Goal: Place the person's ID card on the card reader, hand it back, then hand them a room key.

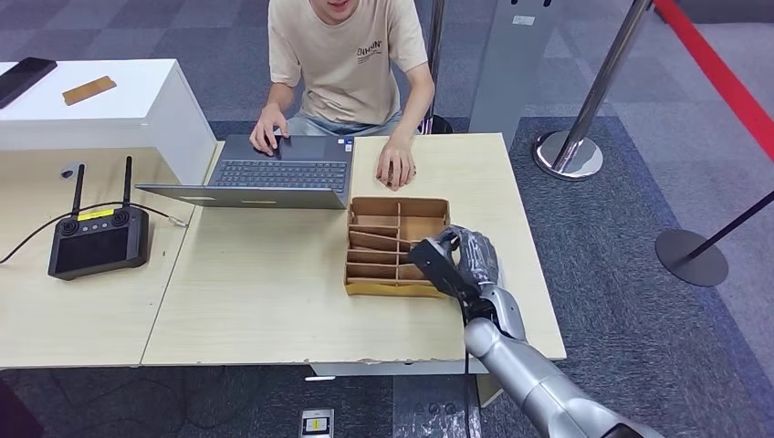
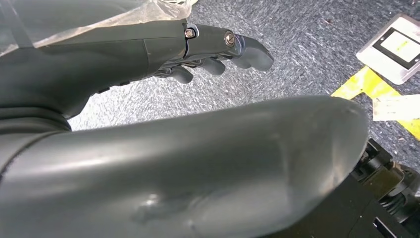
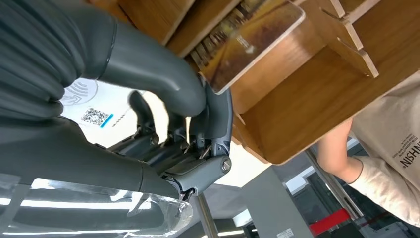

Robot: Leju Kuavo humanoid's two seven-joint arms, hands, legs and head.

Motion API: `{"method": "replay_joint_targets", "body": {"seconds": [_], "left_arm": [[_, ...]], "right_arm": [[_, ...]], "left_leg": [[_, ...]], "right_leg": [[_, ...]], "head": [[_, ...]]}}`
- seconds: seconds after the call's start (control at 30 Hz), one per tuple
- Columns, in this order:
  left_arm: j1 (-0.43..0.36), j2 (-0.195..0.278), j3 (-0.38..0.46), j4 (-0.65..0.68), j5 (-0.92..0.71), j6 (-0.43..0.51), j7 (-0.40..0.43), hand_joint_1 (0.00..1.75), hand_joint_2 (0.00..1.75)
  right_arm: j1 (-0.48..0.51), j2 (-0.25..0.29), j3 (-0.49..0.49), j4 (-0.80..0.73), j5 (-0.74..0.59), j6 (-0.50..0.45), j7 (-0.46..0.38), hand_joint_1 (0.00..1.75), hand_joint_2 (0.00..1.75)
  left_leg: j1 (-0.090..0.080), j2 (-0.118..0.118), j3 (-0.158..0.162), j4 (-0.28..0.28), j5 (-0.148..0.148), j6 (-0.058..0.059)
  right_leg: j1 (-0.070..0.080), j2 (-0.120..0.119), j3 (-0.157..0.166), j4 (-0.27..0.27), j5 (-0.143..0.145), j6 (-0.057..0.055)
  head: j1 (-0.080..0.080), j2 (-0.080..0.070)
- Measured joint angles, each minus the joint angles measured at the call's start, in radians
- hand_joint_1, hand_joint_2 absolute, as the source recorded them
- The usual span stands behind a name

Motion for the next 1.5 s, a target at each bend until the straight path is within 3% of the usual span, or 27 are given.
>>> {"method": "replay_joint_targets", "body": {"seconds": [0.53, 0.6, 0.67, 0.73, 1.07, 1.5], "left_arm": [[0.0, -0.003, -0.001, 0.0, -0.005, 0.009, -0.001, 0.0, 0.0], [0.0, -0.003, -0.001, 0.0, -0.005, 0.009, 0.001, 0.0, 0.0], [0.0, -0.003, -0.001, 0.0, -0.005, 0.008, 0.003, 0.0, 0.0], [0.0, -0.003, -0.001, 0.0, -0.005, 0.007, 0.004, 0.0, 0.0], [0.001, -0.003, -0.001, 0.0, -0.008, 0.006, 0.005, 0.0, 0.0], [0.002, -0.002, -0.001, 0.0, -0.007, 0.012, 0.0, 0.0, 0.0]], "right_arm": [[-0.02, 0.004, 0.006, 0.034, -0.043, -0.005, -0.005, 1.7, 1.75], [-0.021, 0.004, 0.007, 0.036, -0.045, -0.006, -0.006, 1.16, 1.75], [-0.022, 0.004, 0.008, 0.037, -0.043, -0.006, -0.006, 0.33, 1.75], [-0.022, 0.004, 0.008, 0.039, -0.034, -0.007, -0.005, 0.0, 1.75], [-0.018, -0.008, -0.03, 0.003, 0.071, -0.008, 0.013, 0.0, 1.75], [0.014, -0.057, -0.078, -0.242, 0.142, -0.01, 0.075, 0.0, 1.75]], "left_leg": [[0.0, 0.0, 0.001, 0.0, 0.0, 0.0], [0.0, 0.0, 0.001, 0.0, 0.0, 0.0], [0.0, 0.0, 0.001, 0.0, 0.0, 0.0], [0.0, 0.0, 0.001, 0.0, 0.0, 0.0], [0.0, 0.0, 0.001, 0.0, 0.0, 0.0], [0.0, 0.0, 0.0, 0.0, 0.0, 0.0]], "right_leg": [[0.0, 0.0, 0.001, 0.0, 0.0, 0.0], [0.0, 0.0, 0.001, 0.0, 0.0, 0.0], [0.0, 0.0, 0.001, 0.0, 0.0, 0.0], [0.0, 0.0, 0.001, 0.0, 0.0, 0.0], [0.0, 0.0, 0.001, 0.0, 0.0, 0.0], [0.0, 0.0, 0.0, 0.0, 0.0, 0.0]], "head": [[0.0, 0.0], [0.0, 0.0], [0.0, 0.0], [0.0, 0.0], [0.0, 0.0], [0.0, 0.0]]}}
